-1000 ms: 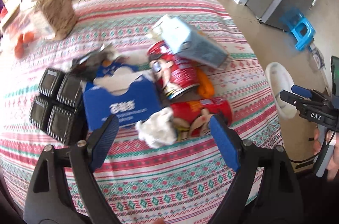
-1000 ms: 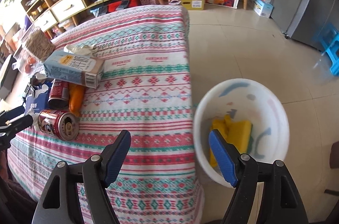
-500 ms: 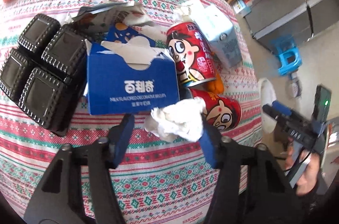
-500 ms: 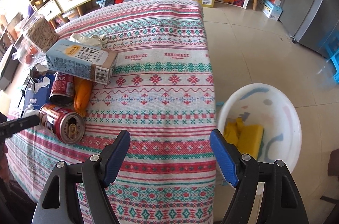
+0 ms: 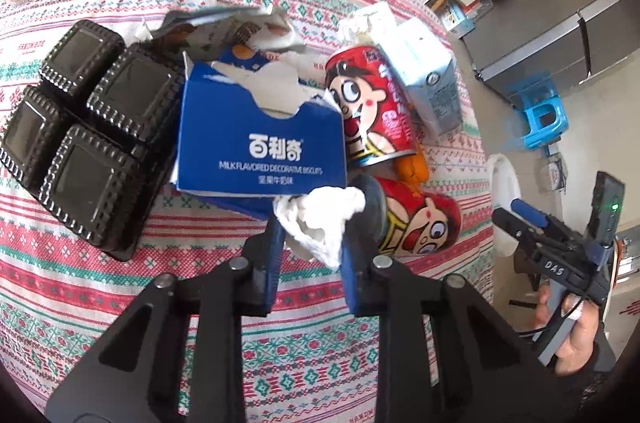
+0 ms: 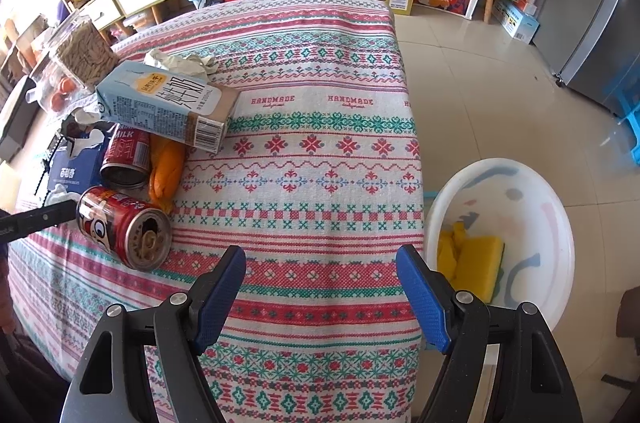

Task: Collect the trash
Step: 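Grasp the white tissue with the left tool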

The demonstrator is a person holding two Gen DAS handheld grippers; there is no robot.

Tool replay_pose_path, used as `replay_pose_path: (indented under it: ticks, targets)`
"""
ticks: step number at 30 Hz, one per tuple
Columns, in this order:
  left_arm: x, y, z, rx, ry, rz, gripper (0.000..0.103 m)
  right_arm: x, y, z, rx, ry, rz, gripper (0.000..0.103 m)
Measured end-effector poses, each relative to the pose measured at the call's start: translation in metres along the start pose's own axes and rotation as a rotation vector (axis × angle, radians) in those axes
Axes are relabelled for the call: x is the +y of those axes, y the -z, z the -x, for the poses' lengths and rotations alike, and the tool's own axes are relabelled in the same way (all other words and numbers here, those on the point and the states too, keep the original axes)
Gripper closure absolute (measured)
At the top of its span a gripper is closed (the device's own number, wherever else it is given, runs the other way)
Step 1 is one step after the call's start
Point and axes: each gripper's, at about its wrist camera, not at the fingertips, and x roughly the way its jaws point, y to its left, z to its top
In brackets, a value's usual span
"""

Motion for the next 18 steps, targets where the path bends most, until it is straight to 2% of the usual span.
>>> replay_pose_path:
  ticks: [7,9,10,12,14,18]
  targets:
    - [-0.009,-0.003,-0.011,-0.012,-0.053,-0.057,0.076,0.018,0.0,0.0,0.003,-0.016,0.029,0.024]
    - [-0.012,-0.003,-0.009,-0.016,-0.058,-0.072,0.083,0.026,0.0,0.001,-0.002,-0.024,0.04,0.024]
    - [-0.013,-0.002,-0.007,-0.017,-0.056,-0.08,0.091,0.03,0.0,0.003,-0.006,-0.029,0.045,0.024]
    - [-0.014,-0.002,-0.002,-0.02,-0.05,-0.091,0.093,0.039,-0.001,0.007,-0.017,-0.045,0.057,0.024]
    - [-0.01,0.004,0.006,-0.027,-0.051,-0.094,0.093,0.049,0.0,0.011,-0.023,-0.069,0.063,0.016]
    - [-0.001,0.015,0.02,-0.042,-0.067,-0.105,0.094,0.072,-0.001,0.013,-0.018,-0.138,0.061,0.012]
